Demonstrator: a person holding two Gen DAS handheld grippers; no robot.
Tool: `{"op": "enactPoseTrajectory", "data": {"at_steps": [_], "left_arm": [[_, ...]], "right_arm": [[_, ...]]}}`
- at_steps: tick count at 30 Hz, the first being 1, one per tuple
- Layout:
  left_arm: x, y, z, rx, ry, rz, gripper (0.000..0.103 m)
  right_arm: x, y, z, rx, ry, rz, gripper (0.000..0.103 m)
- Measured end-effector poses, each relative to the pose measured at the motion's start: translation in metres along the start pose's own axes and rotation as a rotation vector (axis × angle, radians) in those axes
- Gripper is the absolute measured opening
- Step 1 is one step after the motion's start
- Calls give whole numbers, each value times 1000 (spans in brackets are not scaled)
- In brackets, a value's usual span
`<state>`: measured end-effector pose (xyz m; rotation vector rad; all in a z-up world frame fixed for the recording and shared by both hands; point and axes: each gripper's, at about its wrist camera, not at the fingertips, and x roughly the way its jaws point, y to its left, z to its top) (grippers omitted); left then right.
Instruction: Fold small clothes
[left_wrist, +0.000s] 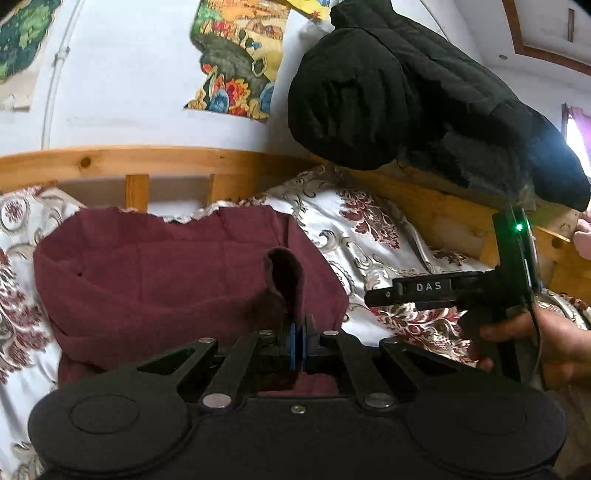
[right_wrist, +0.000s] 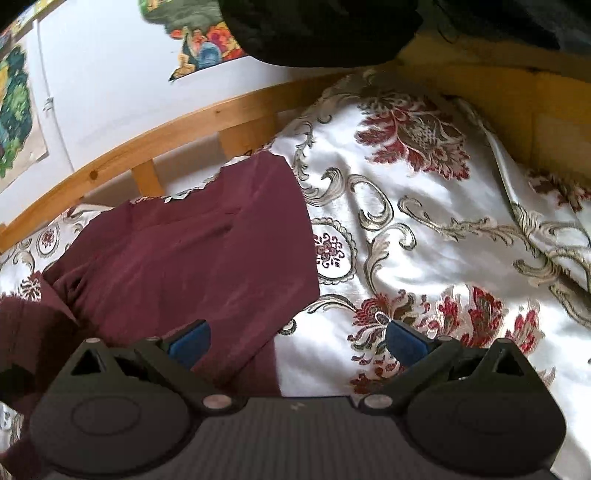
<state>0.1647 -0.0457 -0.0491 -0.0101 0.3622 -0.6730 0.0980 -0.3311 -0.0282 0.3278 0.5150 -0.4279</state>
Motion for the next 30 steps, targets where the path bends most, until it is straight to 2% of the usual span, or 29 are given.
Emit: {"op": "enactPoseTrajectory", "data": {"at_steps": [2, 4, 6, 8, 10, 11, 12, 13, 14, 15, 16, 18, 19, 21, 22, 23, 26, 30], "left_arm": [[4, -1, -2, -9, 32, -23, 7], [6, -3, -7, -23, 93, -65, 18], [9, -3, -11, -51, 124, -116, 20], [8, -4, -14, -66, 143, -151, 31], [5, -5, -13, -82, 131, -167, 49], [2, -4, -11, -91, 116, -159, 54], [-1, -2, -9, -99, 98, -140, 62], [-4, 1, -8, -109, 83, -116, 66], [-7, 6, -6, -126, 70, -78, 68], [-8, 12, -5, -147, 60, -28, 72], [-10, 17, -4, -166, 50, 33, 78], [-11, 30, -4, -196, 38, 213, 86], [-11, 37, -5, -200, 41, 305, 86], [-12, 52, -7, -204, 42, 427, 86], [-11, 59, -7, -218, 42, 464, 87], [-10, 66, -7, -240, 44, 496, 87], [-12, 90, -7, -337, 51, 560, 88], [-22, 108, -10, -431, 43, 585, 88]], "right_arm": [[2, -2, -1, 21, 5, 22, 103], [3, -3, -2, 36, 5, 44, 103], [4, -3, -2, 47, 1, 71, 103], [5, -2, -2, 55, -3, 105, 103], [6, 0, -3, 54, -5, 143, 103], [7, 3, -4, 52, 2, 173, 102], [9, 6, -5, 48, 11, 195, 97], [11, 10, -6, 29, 22, 224, 93], [15, 15, -8, 13, 46, 253, 83], [17, 20, -10, -2, 63, 271, 75], [19, 25, -12, -20, 80, 286, 72], [23, 35, -16, -67, 110, 327, 61], [24, 40, -18, -90, 125, 342, 60], [27, 49, -23, -138, 159, 371, 57], [28, 54, -25, -157, 175, 382, 55], [29, 58, -28, -179, 197, 390, 46], [33, 64, -35, -189, 278, 351, 6], [16, 55, -34, -142, 264, 343, 4]]}}
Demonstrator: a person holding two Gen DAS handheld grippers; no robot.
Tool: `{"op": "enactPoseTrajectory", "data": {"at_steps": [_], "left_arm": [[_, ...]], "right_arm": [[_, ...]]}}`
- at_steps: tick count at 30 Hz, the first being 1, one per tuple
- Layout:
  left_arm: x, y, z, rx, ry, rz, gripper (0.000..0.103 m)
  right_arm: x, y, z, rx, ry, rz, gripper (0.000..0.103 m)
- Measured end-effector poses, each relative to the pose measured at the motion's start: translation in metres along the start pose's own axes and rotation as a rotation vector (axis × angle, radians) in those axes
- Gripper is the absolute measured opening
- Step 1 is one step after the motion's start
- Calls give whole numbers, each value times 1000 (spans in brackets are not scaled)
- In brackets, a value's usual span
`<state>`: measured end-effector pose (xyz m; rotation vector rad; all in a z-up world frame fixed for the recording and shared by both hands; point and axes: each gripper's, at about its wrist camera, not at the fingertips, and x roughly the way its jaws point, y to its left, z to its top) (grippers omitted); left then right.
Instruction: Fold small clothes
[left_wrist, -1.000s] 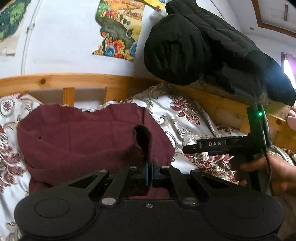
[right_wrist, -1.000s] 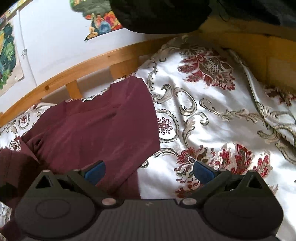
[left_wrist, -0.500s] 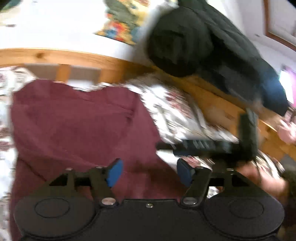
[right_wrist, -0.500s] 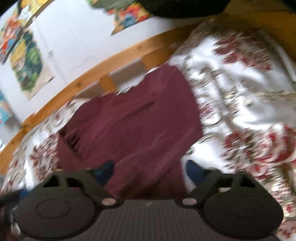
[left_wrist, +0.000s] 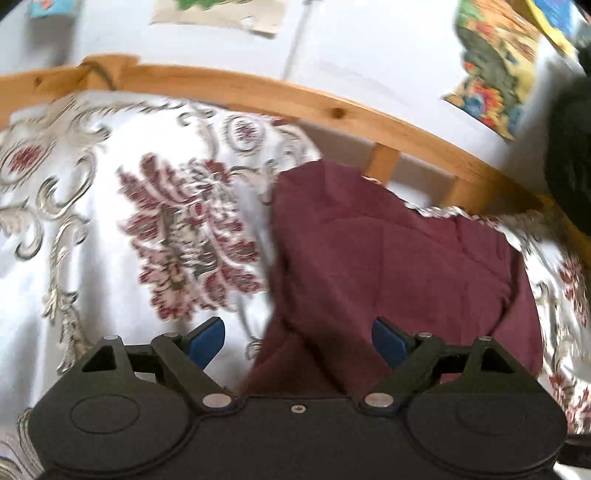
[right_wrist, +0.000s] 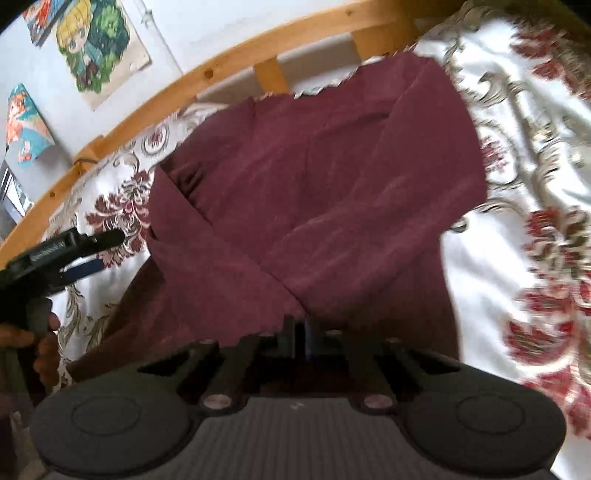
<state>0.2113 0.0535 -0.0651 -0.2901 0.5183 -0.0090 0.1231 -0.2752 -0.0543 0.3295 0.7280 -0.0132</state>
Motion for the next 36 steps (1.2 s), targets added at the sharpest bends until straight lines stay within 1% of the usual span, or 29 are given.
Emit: {"op": "enactPoseTrajectory", "data": {"at_steps": [3, 5, 7, 9, 10, 11, 13, 14, 15, 16, 19, 21, 23, 24, 26, 27, 28, 29, 30, 31, 32, 33, 34, 36], "left_arm": [[-2, 10, 6, -55, -12, -17, 87], [1, 14, 12, -73, -31, -34, 85], [9, 14, 20, -52, -48, -67, 80], [22, 13, 29, 12, -57, -105, 76], [28, 12, 33, 43, -55, -129, 73], [35, 14, 36, 57, -51, -158, 72], [48, 21, 39, 34, -40, -228, 66], [55, 25, 41, 4, -33, -260, 64], [61, 29, 42, -22, -25, -283, 58], [68, 32, 43, -49, -18, -306, 50], [86, 36, 48, -77, -6, -355, 38], [98, 36, 50, -89, 7, -383, 37], [112, 36, 52, -108, 24, -385, 37], [117, 37, 53, -123, 36, -384, 37], [124, 42, 53, -151, 51, -386, 37], [127, 45, 53, -167, 57, -385, 36], [130, 48, 52, -185, 67, -389, 30], [133, 51, 52, -198, 76, -397, 24], [135, 52, 51, -208, 82, -404, 13], [136, 53, 51, -218, 86, -406, 13], [135, 53, 51, -225, 85, -409, 12], [134, 53, 51, -229, 80, -414, 12], [133, 53, 52, -234, 76, -419, 12], [130, 54, 52, -252, 67, -426, 10]], "right_arm": [[-20, -5, -6, -7, -11, -63, 4], [-23, -6, -10, -12, 6, -107, 6], [-23, -4, -12, -40, 21, -132, 14], [-23, 1, -5, -61, 2, -134, 36], [-21, 5, 1, -85, -11, -134, 39], [-17, 13, 13, -120, -21, -135, 41], [-1, 28, 38, -182, -17, -106, 44], [9, 37, 50, -210, -17, -90, 49], [20, 47, 64, -248, -25, -66, 52], [33, 60, 81, -286, -38, -36, 53], [76, 92, 131, -327, -58, 58, 53], [106, 112, 162, -341, -55, 121, 55], [136, 130, 192, -355, -40, 176, 59], [149, 137, 202, -360, -25, 193, 64], [178, 151, 220, -358, 23, 215, 68], [190, 156, 226, -354, 43, 221, 69], [200, 161, 228, -352, 59, 218, 69], [211, 166, 232, -354, 77, 208, 69], [218, 169, 234, -364, 92, 199, 63], [224, 172, 235, -378, 108, 187, 56], [231, 175, 235, -396, 121, 181, 22], [234, 178, 234, -413, 130, 178, 3], [236, 180, 234, -419, 126, 167, 3], [231, 181, 234, -422, 84, 159, 3]]}}
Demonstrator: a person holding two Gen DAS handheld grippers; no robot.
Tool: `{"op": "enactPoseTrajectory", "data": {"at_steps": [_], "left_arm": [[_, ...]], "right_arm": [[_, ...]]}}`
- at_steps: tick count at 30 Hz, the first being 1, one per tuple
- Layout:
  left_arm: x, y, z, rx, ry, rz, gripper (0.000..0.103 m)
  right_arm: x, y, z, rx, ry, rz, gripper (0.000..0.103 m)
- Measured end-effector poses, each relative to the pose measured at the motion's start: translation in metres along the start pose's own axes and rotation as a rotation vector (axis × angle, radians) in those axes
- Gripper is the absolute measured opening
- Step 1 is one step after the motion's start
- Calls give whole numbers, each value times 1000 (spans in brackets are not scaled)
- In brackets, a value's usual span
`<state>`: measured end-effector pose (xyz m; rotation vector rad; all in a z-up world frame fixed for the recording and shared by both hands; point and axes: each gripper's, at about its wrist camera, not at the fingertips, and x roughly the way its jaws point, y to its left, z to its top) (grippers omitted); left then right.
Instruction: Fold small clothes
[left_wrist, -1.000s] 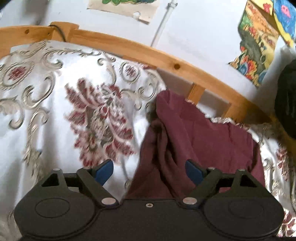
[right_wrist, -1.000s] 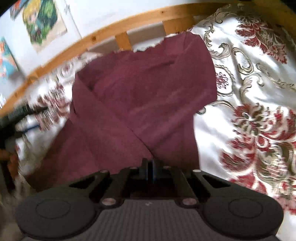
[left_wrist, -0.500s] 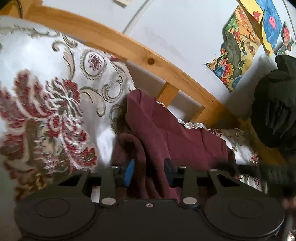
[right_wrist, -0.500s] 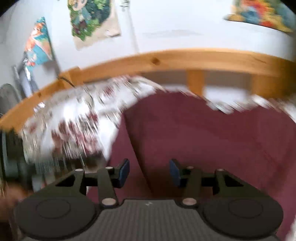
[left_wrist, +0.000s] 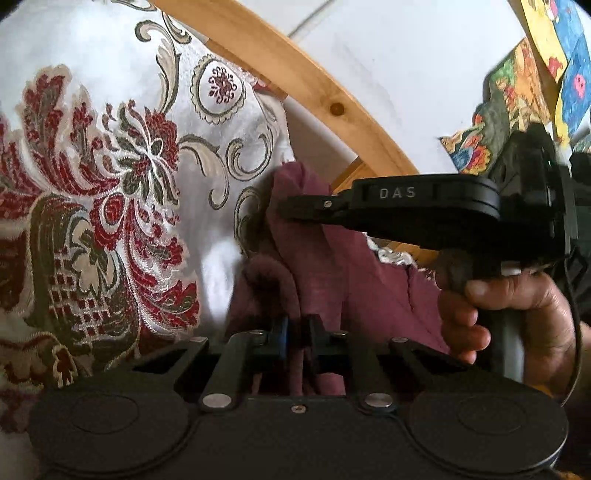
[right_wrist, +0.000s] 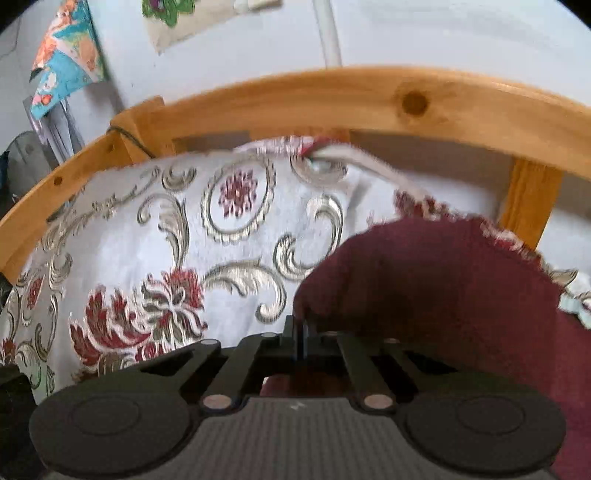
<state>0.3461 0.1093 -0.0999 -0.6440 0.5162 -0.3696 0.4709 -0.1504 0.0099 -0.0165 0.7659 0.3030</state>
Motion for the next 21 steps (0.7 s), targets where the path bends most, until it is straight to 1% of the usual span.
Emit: {"op": "enactPoseTrajectory", "data": {"at_steps": [3, 4, 7, 9, 11, 13, 15, 16, 18, 21], "left_arm": [[-7, 1, 1, -22, -38, -5, 7], [-10, 2, 1, -29, -52, -4, 3], [-17, 6, 2, -71, -88, 25, 2], [-23, 10, 3, -105, -122, 40, 2], [-32, 11, 3, -113, -184, 73, 2], [-42, 9, 4, -116, -264, 129, 2], [-49, 8, 3, -127, -307, 187, 2], [-51, 7, 3, -132, -316, 213, 2], [-52, 3, 0, -134, -322, 264, 2], [-48, 2, -2, -138, -289, 310, 3]], "right_arm": [[-12, -3, 3, 4, -62, -39, 3], [-17, -7, 2, 10, -77, -49, 3], [-21, -14, 6, 24, -112, -91, 3], [-24, -22, 10, 62, -135, -75, 3], [-24, -23, 15, 62, -166, -65, 3], [-22, -18, 21, 50, -205, -35, 3], [-19, -9, 28, 15, -243, -14, 3], [-15, -4, 30, -7, -250, -8, 3], [-1, 7, 35, -55, -224, -23, 3], [27, 22, 34, -123, -159, -80, 5]]}}
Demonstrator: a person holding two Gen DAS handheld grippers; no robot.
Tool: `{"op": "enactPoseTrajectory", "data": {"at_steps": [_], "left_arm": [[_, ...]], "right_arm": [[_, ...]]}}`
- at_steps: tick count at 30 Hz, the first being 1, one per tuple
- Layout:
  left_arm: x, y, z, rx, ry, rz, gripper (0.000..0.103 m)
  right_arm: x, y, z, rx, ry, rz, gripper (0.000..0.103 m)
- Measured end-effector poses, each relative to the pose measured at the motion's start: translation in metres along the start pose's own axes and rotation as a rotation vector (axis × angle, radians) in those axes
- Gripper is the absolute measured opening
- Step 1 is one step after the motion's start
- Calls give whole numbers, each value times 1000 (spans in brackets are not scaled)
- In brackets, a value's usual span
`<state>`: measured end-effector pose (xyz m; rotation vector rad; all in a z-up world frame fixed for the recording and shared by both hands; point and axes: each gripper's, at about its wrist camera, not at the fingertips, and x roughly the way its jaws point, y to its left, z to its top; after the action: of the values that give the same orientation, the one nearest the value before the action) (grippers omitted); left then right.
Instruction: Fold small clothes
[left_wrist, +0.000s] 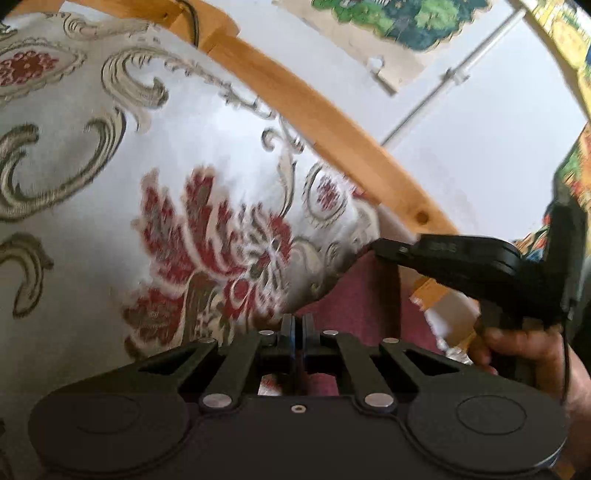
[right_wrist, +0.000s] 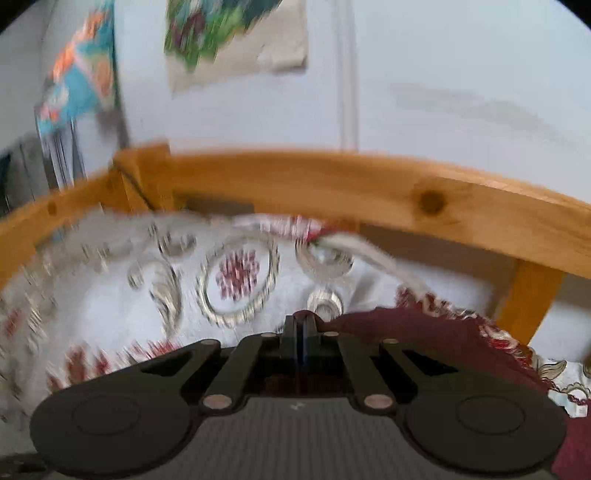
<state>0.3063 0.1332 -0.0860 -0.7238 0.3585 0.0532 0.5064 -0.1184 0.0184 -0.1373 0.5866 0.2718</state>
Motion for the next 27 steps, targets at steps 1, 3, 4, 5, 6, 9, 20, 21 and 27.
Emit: {"op": "enactPoseTrajectory", "data": {"at_steps": [1, 3, 4, 5, 6, 9, 20, 21, 27], "left_arm": [[3, 1, -1, -6, 21, 13, 4], [7, 5, -1, -32, 51, 54, 5], [7, 9, -1, -48, 54, 63, 11], [7, 12, 0, -63, 55, 65, 13], [6, 13, 1, -73, 53, 66, 13], [4, 7, 2, -50, 46, 76, 29], [10, -39, -22, 304, 114, 127, 85], [11, -42, -27, 345, 123, 138, 85], [15, -57, -58, 595, 148, 215, 86]], "right_arm": [[7, 4, -2, -12, 22, -20, 7], [8, 8, -6, -21, 28, -40, 29], [6, 9, -6, -22, 29, -51, 45], [0, 8, -7, -19, 27, -61, 71], [-6, 5, -9, -18, 16, -67, 79], [-41, -9, -19, -23, 0, -98, 84], [-215, -26, -164, -26, 82, -307, 103], [-231, -25, -179, -25, 92, -319, 103], [-307, -6, -249, 25, 102, -377, 103]]}}
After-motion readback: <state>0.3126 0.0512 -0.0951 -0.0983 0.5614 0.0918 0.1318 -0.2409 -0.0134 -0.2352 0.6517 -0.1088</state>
